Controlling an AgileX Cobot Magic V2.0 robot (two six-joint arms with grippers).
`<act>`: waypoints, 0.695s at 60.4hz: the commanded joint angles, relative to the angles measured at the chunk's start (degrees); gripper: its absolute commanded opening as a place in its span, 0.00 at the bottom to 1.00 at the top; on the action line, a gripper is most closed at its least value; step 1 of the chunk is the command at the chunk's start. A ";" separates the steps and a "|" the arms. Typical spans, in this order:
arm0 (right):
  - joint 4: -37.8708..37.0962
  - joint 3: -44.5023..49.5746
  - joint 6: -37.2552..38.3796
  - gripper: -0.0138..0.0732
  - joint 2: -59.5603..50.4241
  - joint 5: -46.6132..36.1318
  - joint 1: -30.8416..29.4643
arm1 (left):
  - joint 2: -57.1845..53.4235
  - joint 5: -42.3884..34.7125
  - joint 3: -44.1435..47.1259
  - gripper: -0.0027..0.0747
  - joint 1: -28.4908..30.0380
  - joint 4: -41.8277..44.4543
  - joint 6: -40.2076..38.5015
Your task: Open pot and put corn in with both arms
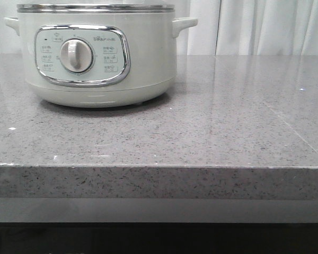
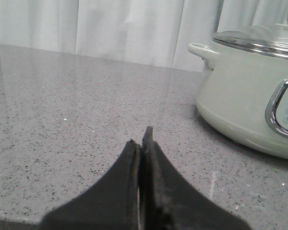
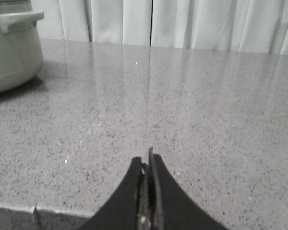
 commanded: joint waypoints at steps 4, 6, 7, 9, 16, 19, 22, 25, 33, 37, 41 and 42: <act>-3.02 -0.65 1.68 0.08 -1.26 -7.23 -0.34 | -0.79 -5.07 0.66 0.01 -0.33 -0.57 -0.13; -4.90 -0.65 3.38 0.08 -1.26 -7.61 -0.34 | -0.79 -5.07 0.66 0.01 -0.33 -0.57 -0.13; -5.77 -0.65 4.34 0.08 -1.26 -7.61 -0.34 | -0.79 -5.07 0.66 0.01 -0.33 -0.57 -0.13; -7.64 -0.65 6.71 0.08 -1.26 -7.72 -0.34 | -0.79 -5.07 0.66 0.01 -0.33 -0.57 -0.13; -9.57 -0.65 11.77 0.08 -1.26 -7.91 -0.34 | -0.79 -5.07 0.66 0.01 -0.33 -0.57 -0.13; -9.57 -0.65 11.78 0.08 -1.26 -8.30 -0.36 | -0.79 -5.07 0.66 0.01 -0.33 -0.57 -0.13; -9.26 -0.65 11.78 0.08 -1.26 -8.38 -0.36 | -0.79 -5.07 0.66 0.01 -0.33 -0.57 -0.13; -9.26 -0.65 11.78 0.08 -1.26 -8.34 -0.36 | -0.79 -5.07 0.66 0.01 -0.33 -0.57 -0.13; -9.26 -0.65 11.78 0.08 -1.26 -8.33 -0.80 | -0.79 -5.07 0.66 0.01 -0.33 -0.57 -0.13; -8.90 -0.65 11.78 0.08 -1.26 -8.33 -2.19 | -0.79 -5.07 0.66 0.01 -0.33 -0.57 -0.13; -8.84 -0.65 11.78 0.08 -1.26 -8.33 -3.65 | -0.79 -5.07 0.66 0.01 -0.33 -0.57 -0.13; -8.84 -0.65 11.78 0.08 -1.26 -8.33 -3.97 | -0.79 -5.07 0.66 0.01 -0.33 -0.57 -0.13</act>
